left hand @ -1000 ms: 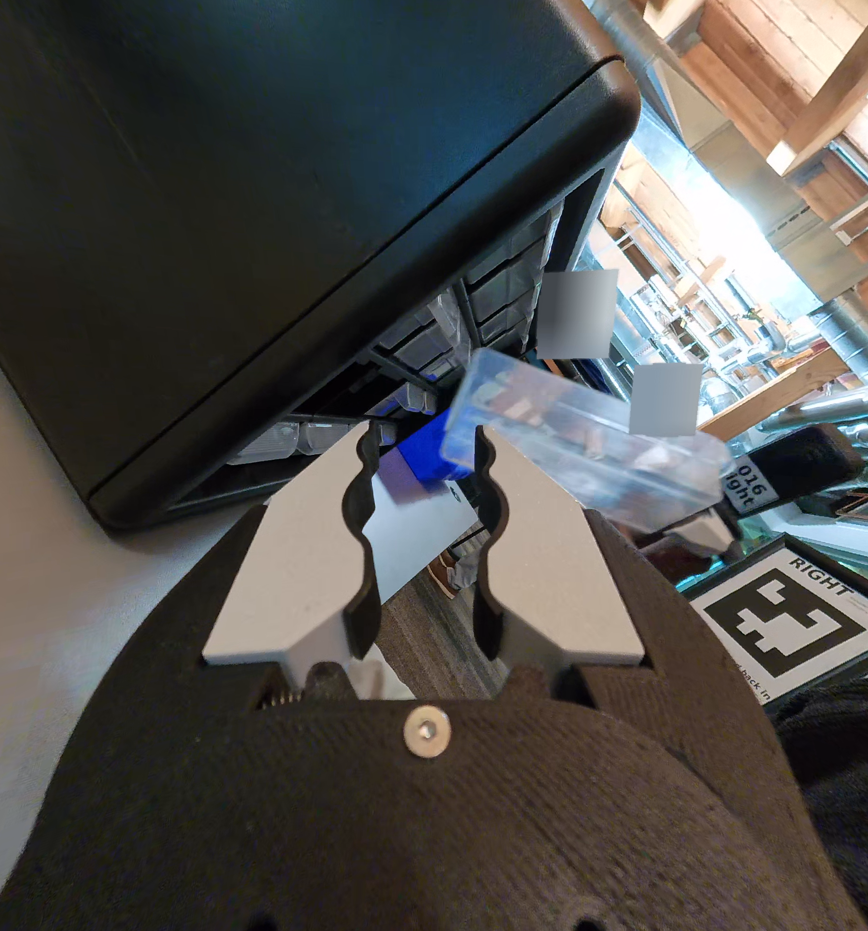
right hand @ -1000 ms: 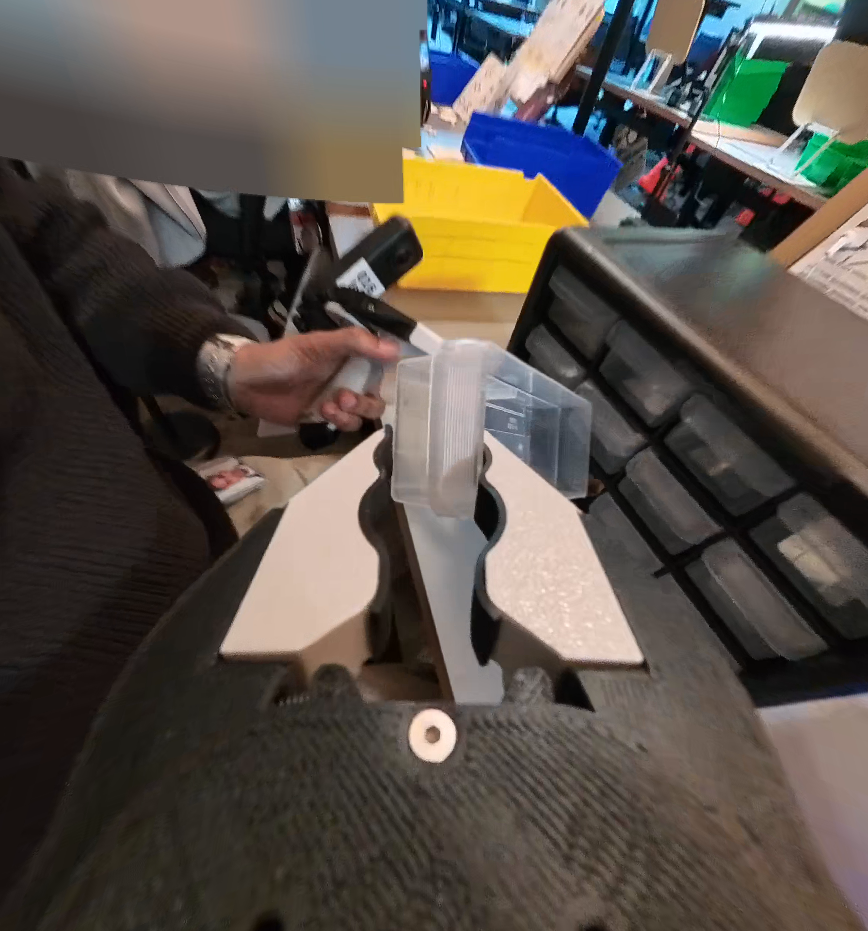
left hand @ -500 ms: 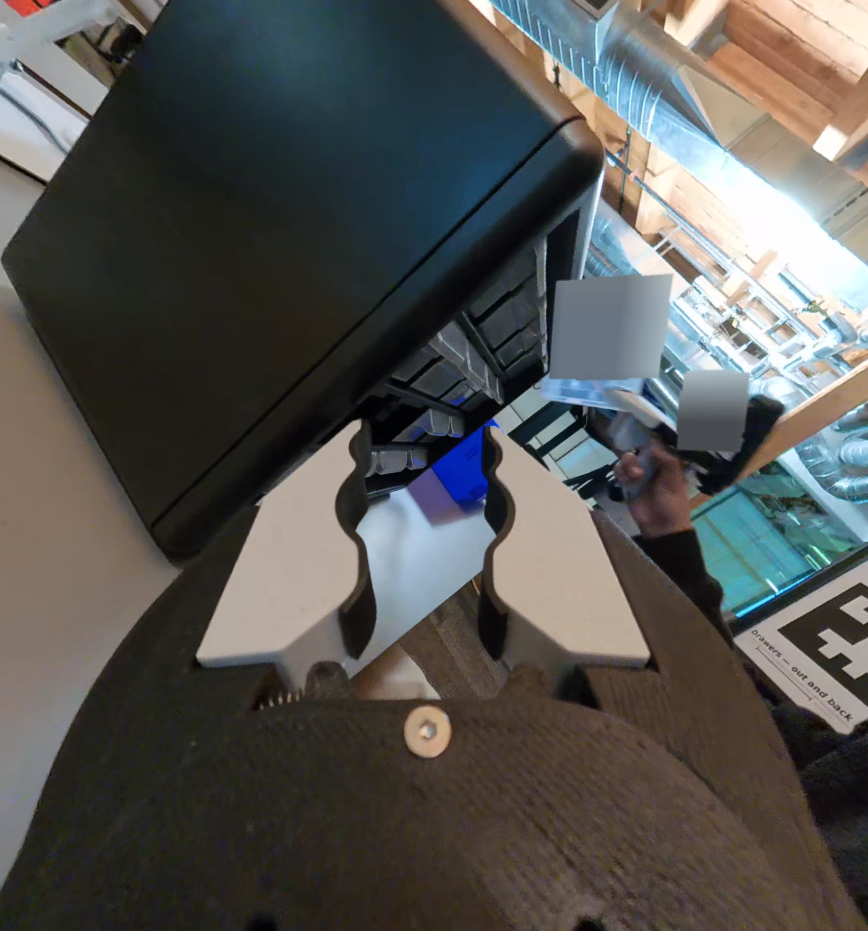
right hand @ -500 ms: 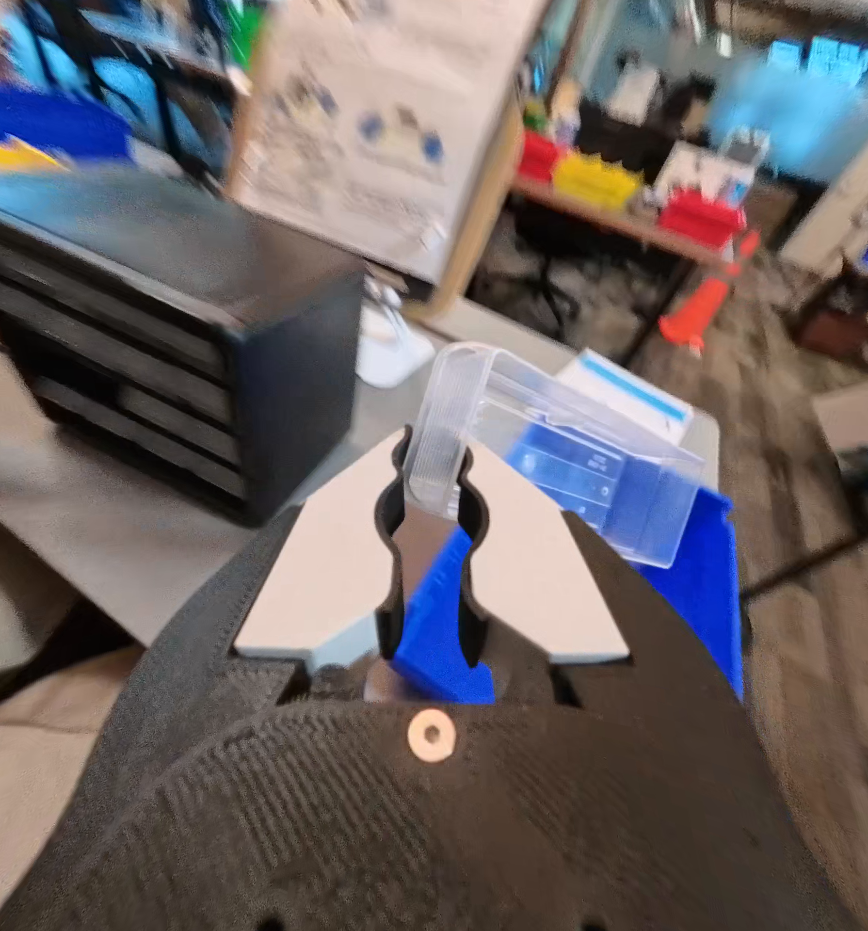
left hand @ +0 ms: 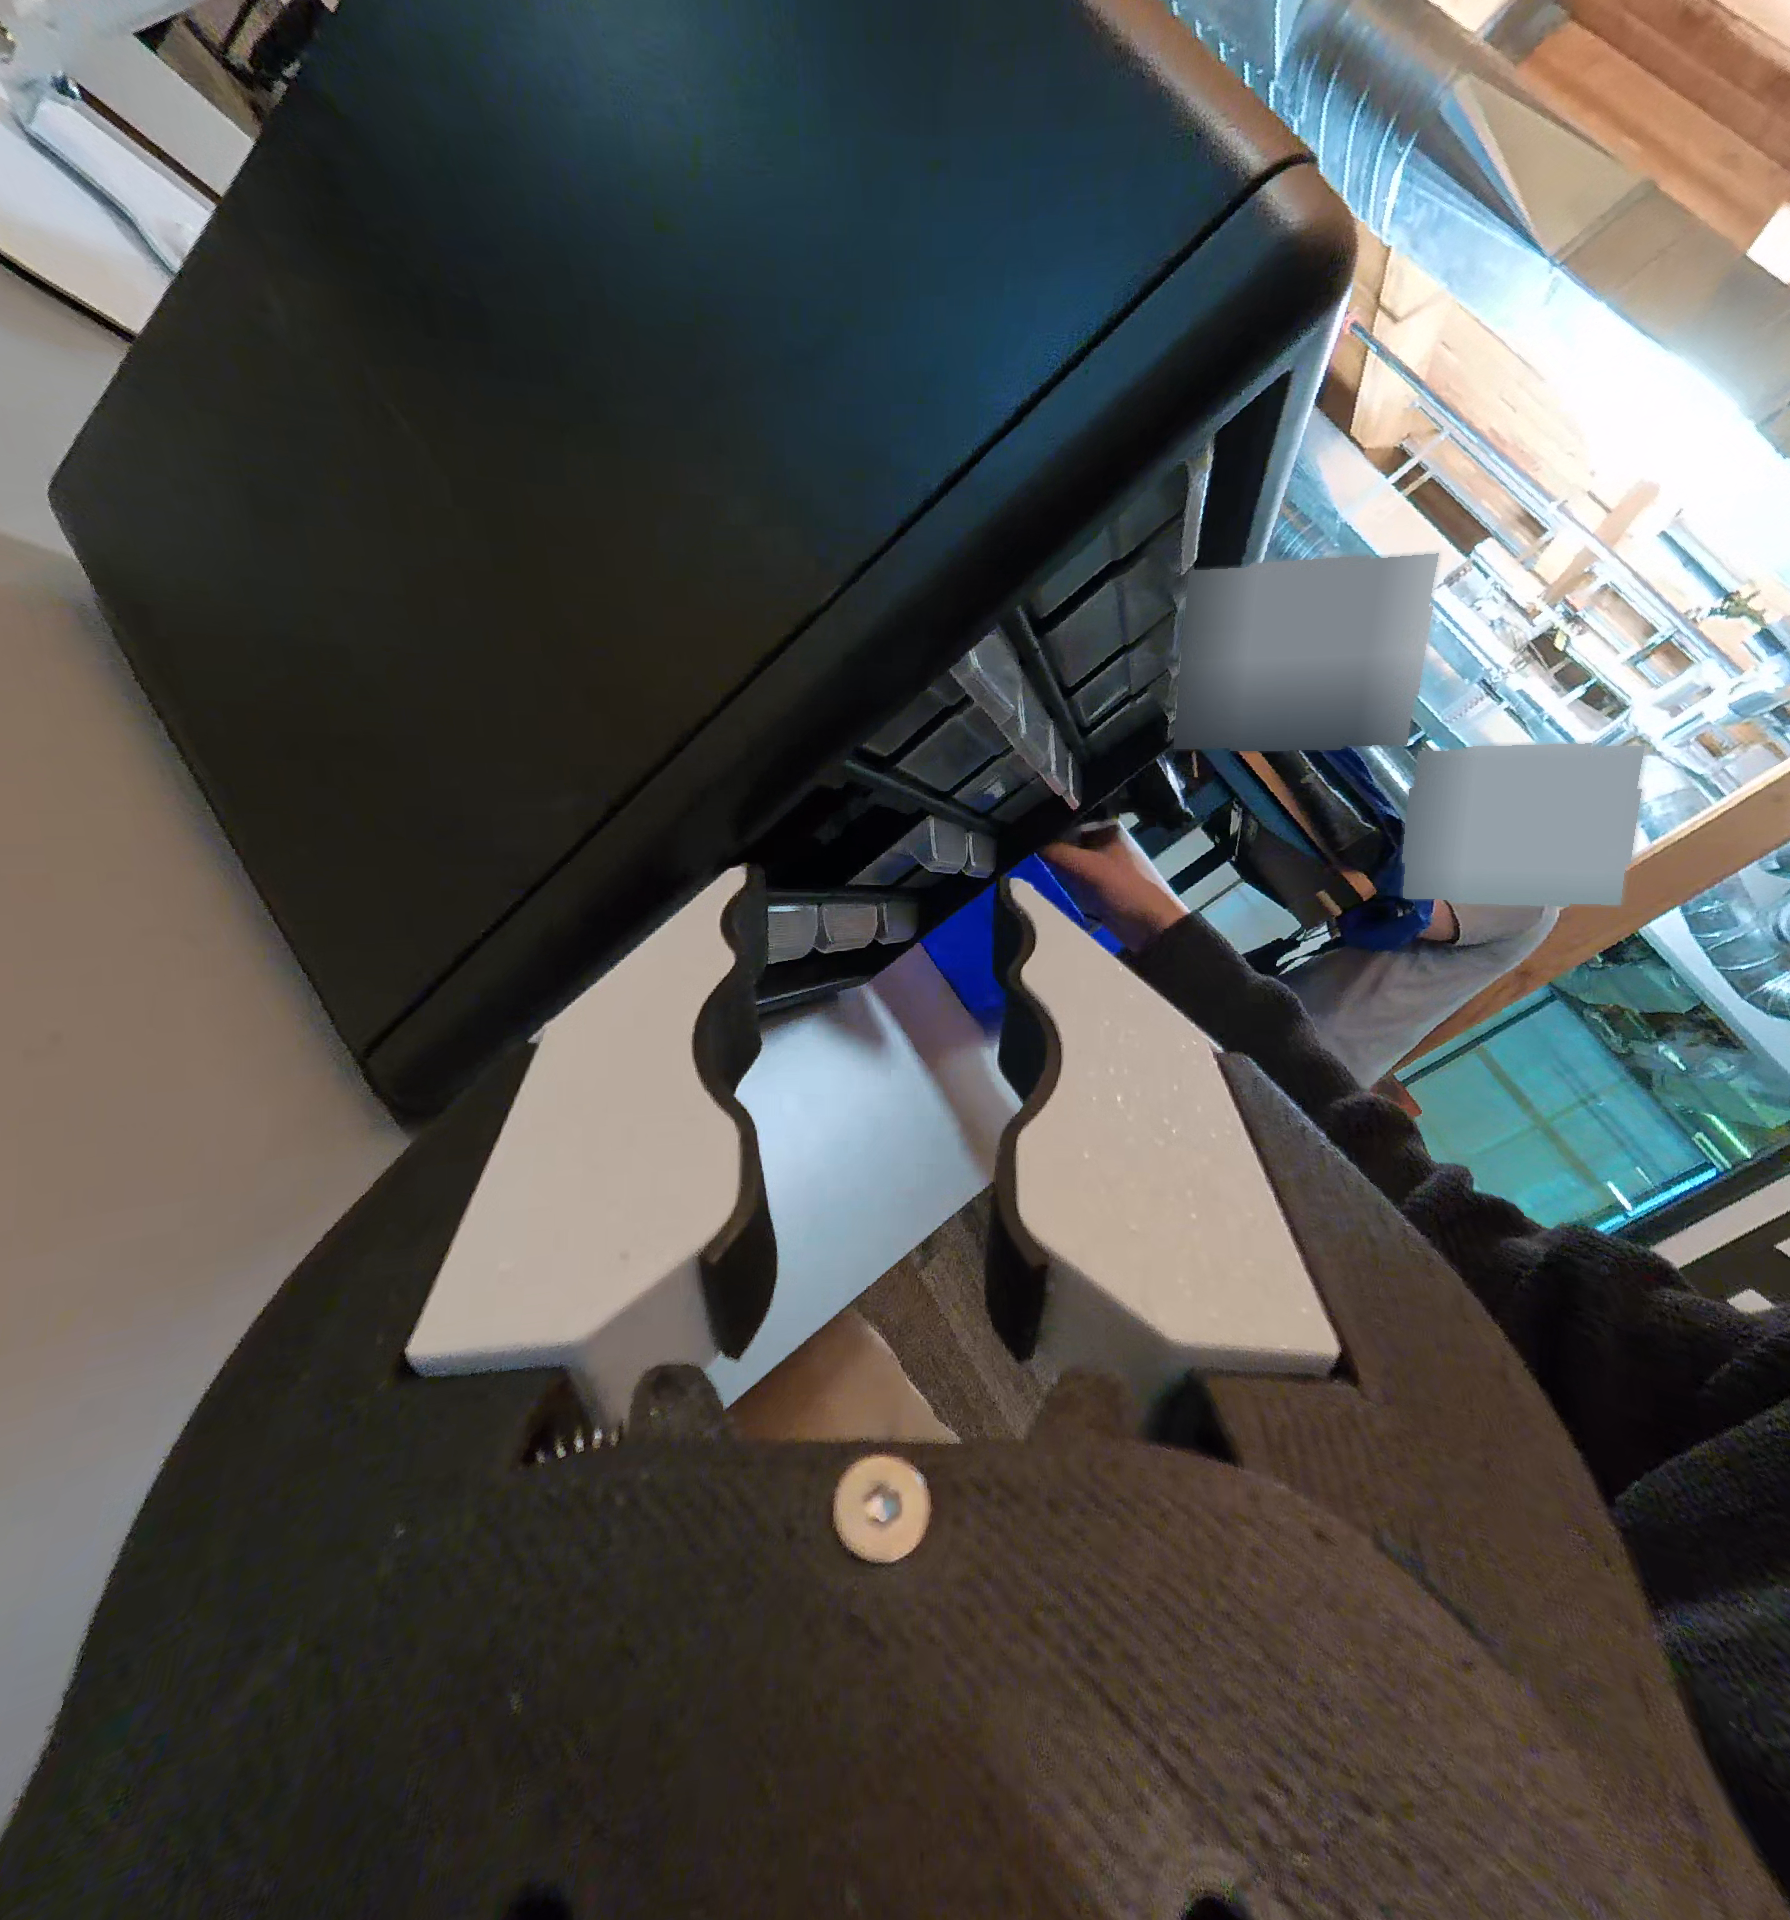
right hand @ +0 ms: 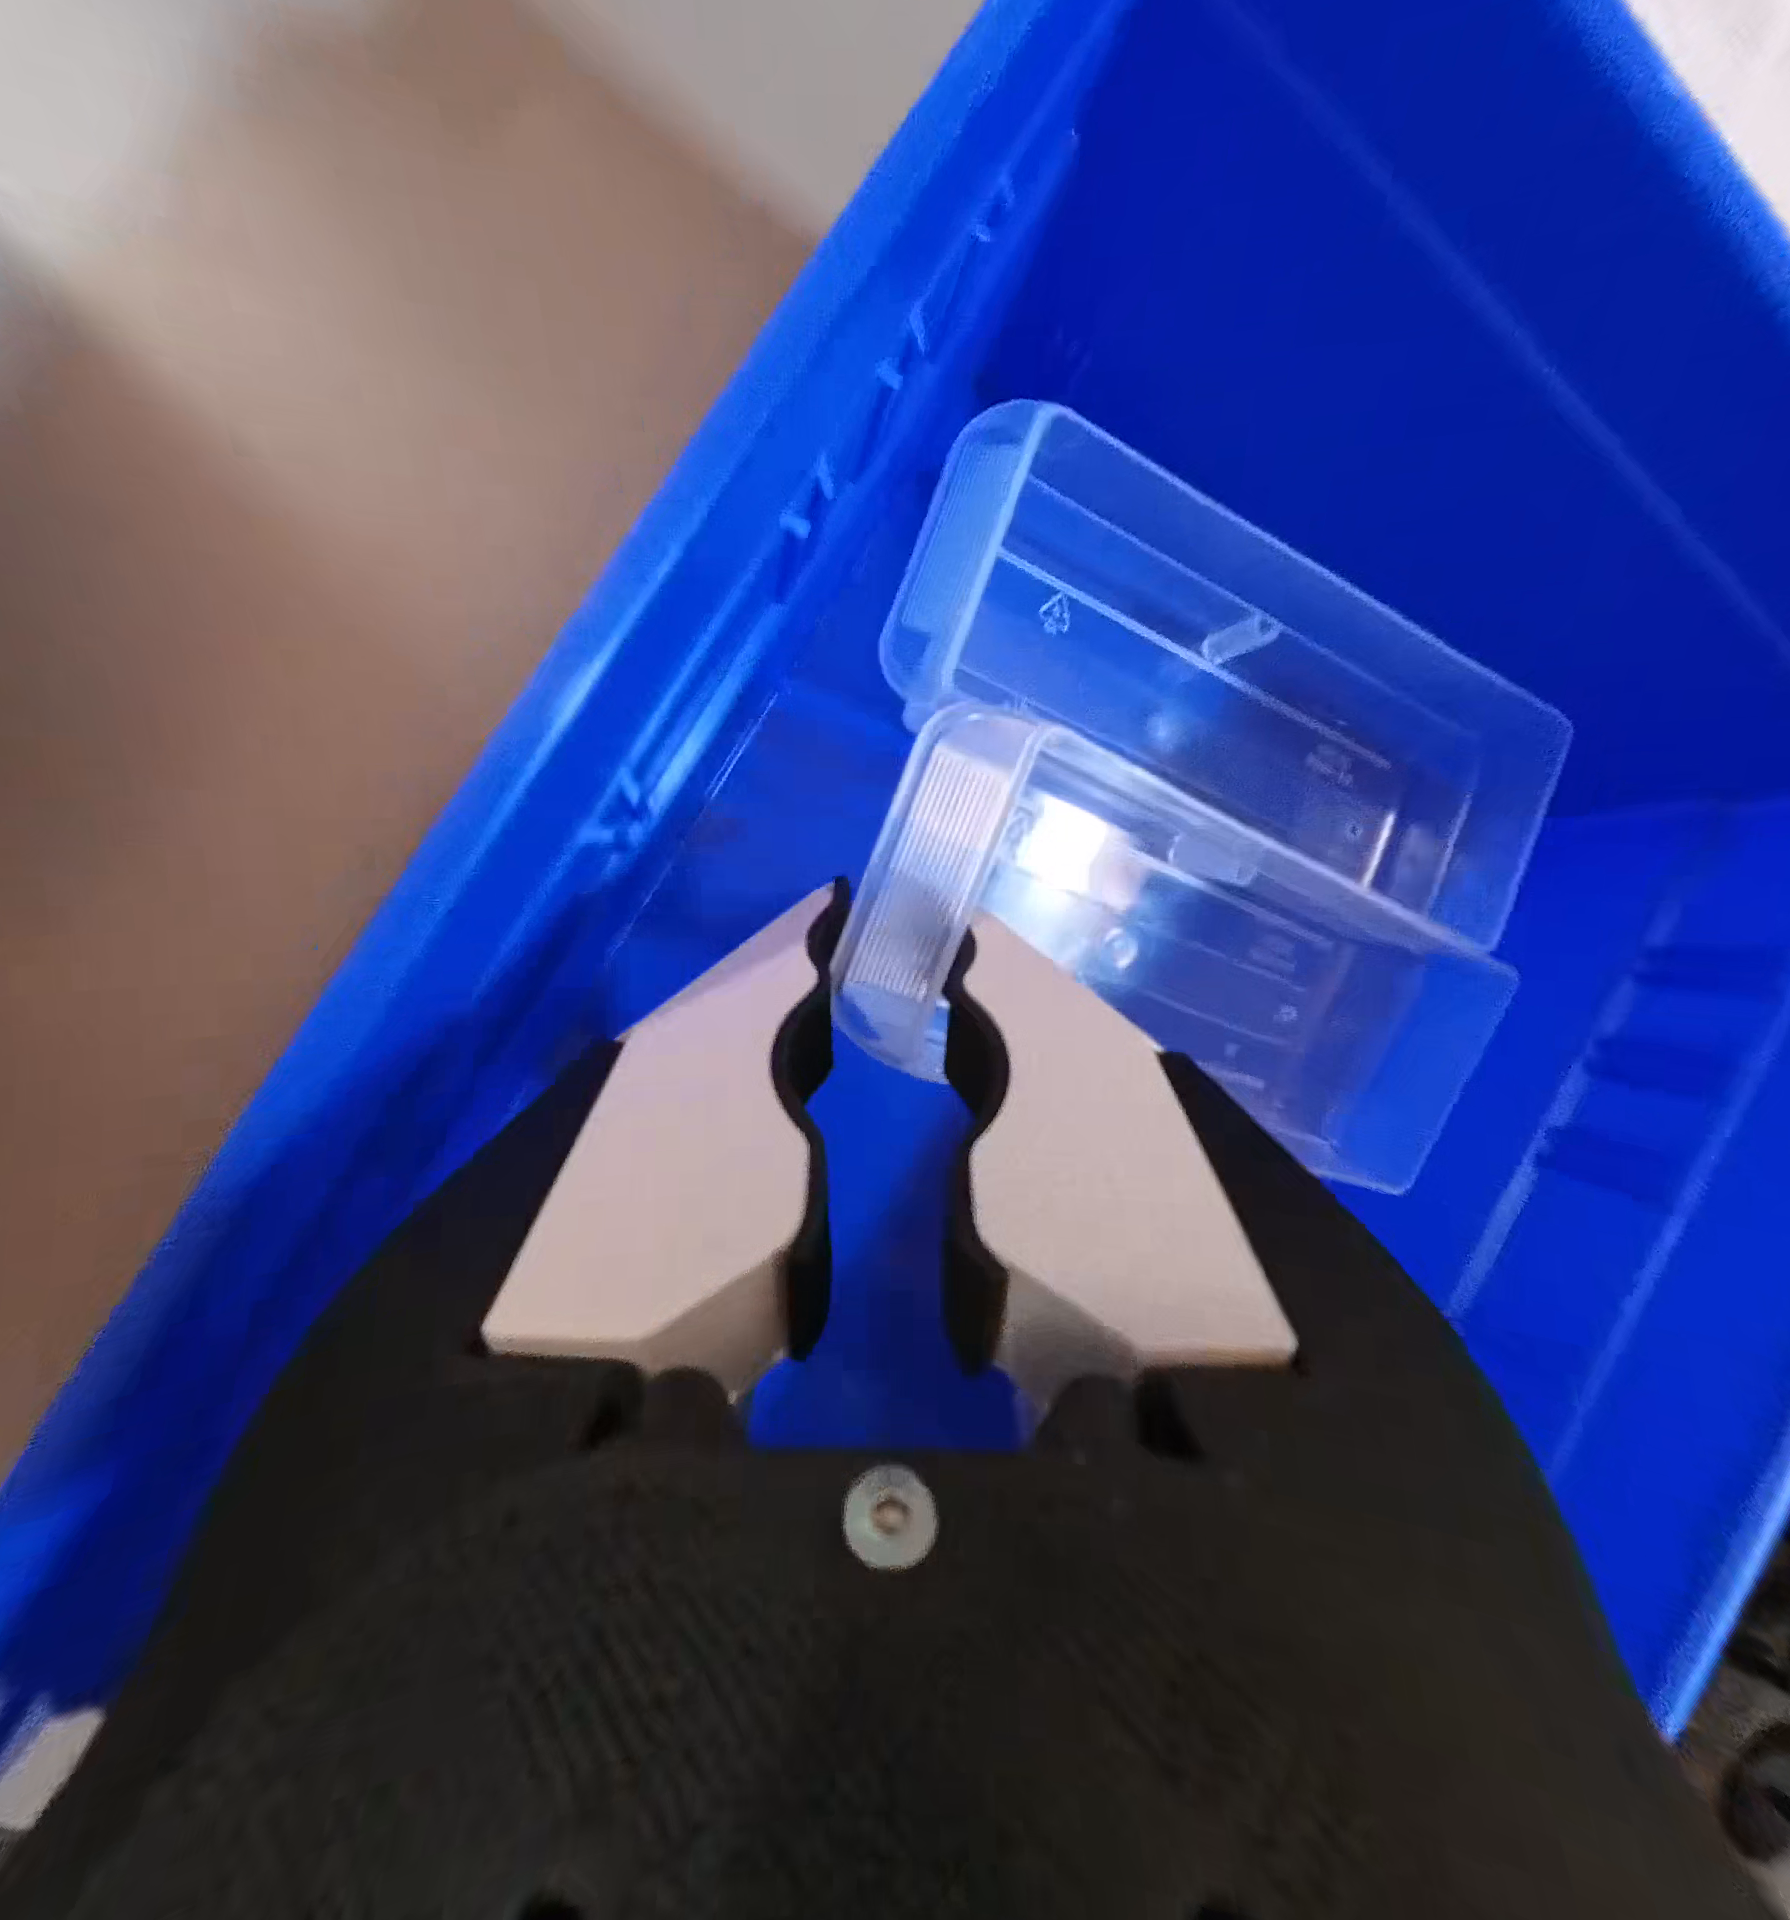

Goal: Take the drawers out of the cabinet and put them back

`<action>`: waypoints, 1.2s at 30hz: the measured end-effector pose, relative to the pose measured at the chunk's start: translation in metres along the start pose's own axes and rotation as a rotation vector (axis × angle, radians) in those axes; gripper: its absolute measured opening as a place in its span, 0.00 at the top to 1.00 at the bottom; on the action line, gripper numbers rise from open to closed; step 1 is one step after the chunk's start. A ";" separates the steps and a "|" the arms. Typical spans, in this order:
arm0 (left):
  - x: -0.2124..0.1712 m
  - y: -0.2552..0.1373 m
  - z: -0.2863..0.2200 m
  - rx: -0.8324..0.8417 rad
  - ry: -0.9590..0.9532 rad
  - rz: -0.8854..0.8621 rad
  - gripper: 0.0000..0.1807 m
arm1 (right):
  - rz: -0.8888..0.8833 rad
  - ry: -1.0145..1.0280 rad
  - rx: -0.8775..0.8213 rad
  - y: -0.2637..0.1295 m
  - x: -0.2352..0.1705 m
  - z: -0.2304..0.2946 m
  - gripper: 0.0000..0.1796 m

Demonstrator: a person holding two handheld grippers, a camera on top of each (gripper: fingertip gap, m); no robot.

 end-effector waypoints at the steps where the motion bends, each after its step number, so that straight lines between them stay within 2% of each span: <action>1: 0.000 0.000 0.000 0.001 -0.001 0.000 0.78 | 0.021 -0.022 -0.005 0.006 0.003 0.001 0.92; 6: 0.001 -0.001 0.002 -0.009 -0.015 0.001 0.78 | 0.108 -0.059 -0.024 0.028 0.012 0.004 0.90; 12: 0.001 -0.001 0.002 -0.019 -0.033 0.003 0.78 | 0.108 0.047 0.007 0.030 0.013 -0.002 0.72; 17: -0.003 0.001 -0.001 -0.032 -0.032 0.015 0.78 | -0.021 0.163 -0.025 -0.007 0.020 -0.018 0.68; 20: -0.010 0.005 -0.004 -0.040 -0.026 0.043 0.78 | -0.176 0.231 -0.100 -0.051 0.030 -0.029 0.69; 22: -0.015 0.008 -0.004 -0.038 -0.037 0.060 0.78 | -0.318 0.246 -0.155 -0.089 0.038 -0.026 0.73; 26: -0.021 0.007 0.006 -0.006 -0.098 0.051 0.78 | -0.581 0.219 -0.136 -0.159 0.054 0.023 0.77; 29: -0.014 0.006 0.013 0.018 -0.086 0.029 0.78 | -0.671 0.191 -0.017 -0.185 0.062 0.078 0.76; 33: -0.004 0.005 0.013 0.003 -0.017 0.048 0.85 | -0.699 0.225 0.167 -0.189 0.062 0.135 0.75; 36: 0.001 0.005 0.016 0.015 0.012 0.047 0.91 | -0.642 0.232 0.271 -0.172 0.057 0.166 0.74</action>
Point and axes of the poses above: each gripper's, where its closed fingertips meet, y out along the fingers, x out of its top, z = x × y across the jaws, the point moved 4 cm from there along -y, back along the fingers, and after that the axes turned 15 degrees about -x, right-handed, at the moved point
